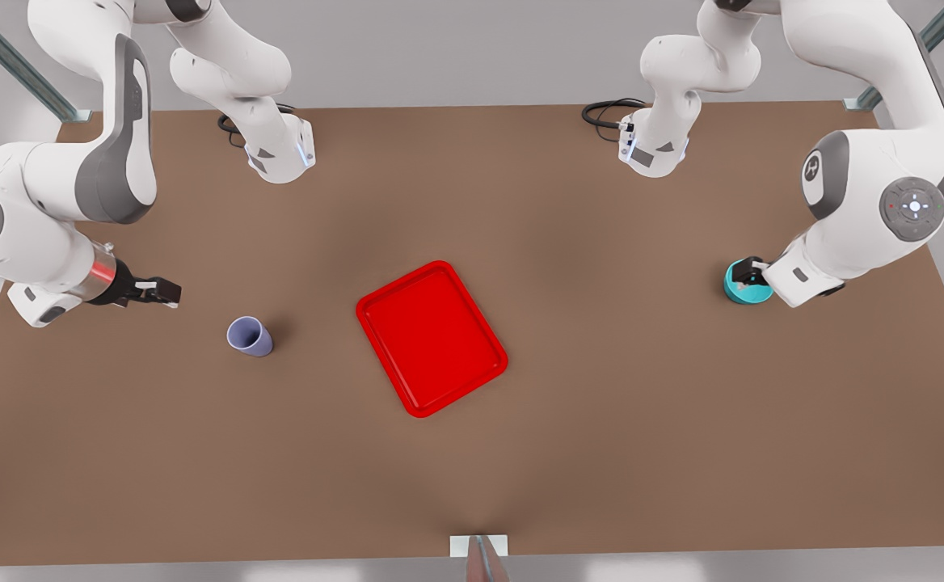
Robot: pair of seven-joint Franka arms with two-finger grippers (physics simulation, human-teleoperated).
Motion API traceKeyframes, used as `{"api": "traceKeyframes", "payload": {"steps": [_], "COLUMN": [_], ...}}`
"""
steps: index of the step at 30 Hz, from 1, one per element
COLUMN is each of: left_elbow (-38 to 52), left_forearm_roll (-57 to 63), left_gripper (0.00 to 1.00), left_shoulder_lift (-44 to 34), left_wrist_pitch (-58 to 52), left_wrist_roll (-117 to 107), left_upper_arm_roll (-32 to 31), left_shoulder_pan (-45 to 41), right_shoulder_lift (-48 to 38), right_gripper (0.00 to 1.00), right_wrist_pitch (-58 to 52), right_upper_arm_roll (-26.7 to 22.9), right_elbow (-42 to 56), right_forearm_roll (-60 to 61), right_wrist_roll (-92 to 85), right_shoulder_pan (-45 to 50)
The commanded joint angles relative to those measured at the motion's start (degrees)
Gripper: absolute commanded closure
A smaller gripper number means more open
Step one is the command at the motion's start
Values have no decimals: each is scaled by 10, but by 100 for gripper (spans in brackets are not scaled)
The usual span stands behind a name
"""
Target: Place the bowl on the tray with the left arm and the cup on the tray with the right arm
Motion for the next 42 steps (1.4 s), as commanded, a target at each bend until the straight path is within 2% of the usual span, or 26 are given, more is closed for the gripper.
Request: {"api": "traceKeyframes", "payload": {"steps": [1, 2, 4, 5, 6, 7, 9, 12, 13, 16, 27, 28, 30, 35, 39, 42], "left_elbow": [-1, -3, -107, -170, -215, -234, -276, -279, -312, -328, -320, -320, -320, -320, -320, -320], "left_forearm_roll": [1, 1, 0, -18, -23, -56, -107, -127, -160, -156, -147, -147, -147, -147, -148, -151], "left_gripper": [0, 0, 0, 0, 0, 0, 0, 0, 0, 0, 0, 11, 50, 53, 73, 79], "left_shoulder_lift": [1, 2, 5, 7, 15, 42, 81, 98, 100, 133, 166, 166, 166, 177, 179, 179], "left_wrist_pitch": [-2, -37, -33, 45, 118, 176, 273, 292, 320, 321, 330, 330, 329, 346, 339, 335], "left_wrist_roll": [0, 0, -5, 16, 72, 166, 291, 333, 368, 450, 459, 459, 459, 459, 452, 450], "left_upper_arm_roll": [0, 10, 62, 111, 119, 120, 134, 135, 135, 136, 142, 142, 142, 141, 141, 141], "left_shoulder_pan": [0, 1, 1, 3, 26, 73, 112, 125, 133, 140, 146, 146, 146, 146, 146, 146], "right_shoulder_lift": [0, 0, 0, 0, 0, 0, 0, 0, 2, 2, 2, 2, 2, 2, 2, 2], "right_gripper": [0, 0, 0, 0, 0, 0, 0, 0, 0, 0, 0, 0, 0, 0, 0, 0], "right_wrist_pitch": [0, 0, 0, 0, 0, 1, 1, 1, 1, 1, 1, 1, 1, 1, 1, 1], "right_upper_arm_roll": [0, 0, 0, 0, -1, 0, 0, 0, 0, -1, -1, -1, -1, -1, -1, -1], "right_elbow": [0, 0, 0, 0, 0, 0, 0, 0, 0, 0, 0, 0, 0, 0, 0, 1], "right_forearm_roll": [0, 0, 0, 0, 0, 0, 0, 0, 0, 0, 4, 4, 4, 5, 4, 4], "right_wrist_roll": [0, 0, 0, 0, 0, 0, 0, 0, 0, 0, 0, -3, -4, -4, -4, -4], "right_shoulder_pan": [0, -1, 0, 0, -1, -1, 0, 0, -1, -1, -1, -1, -1, -1, -1, -1]}}
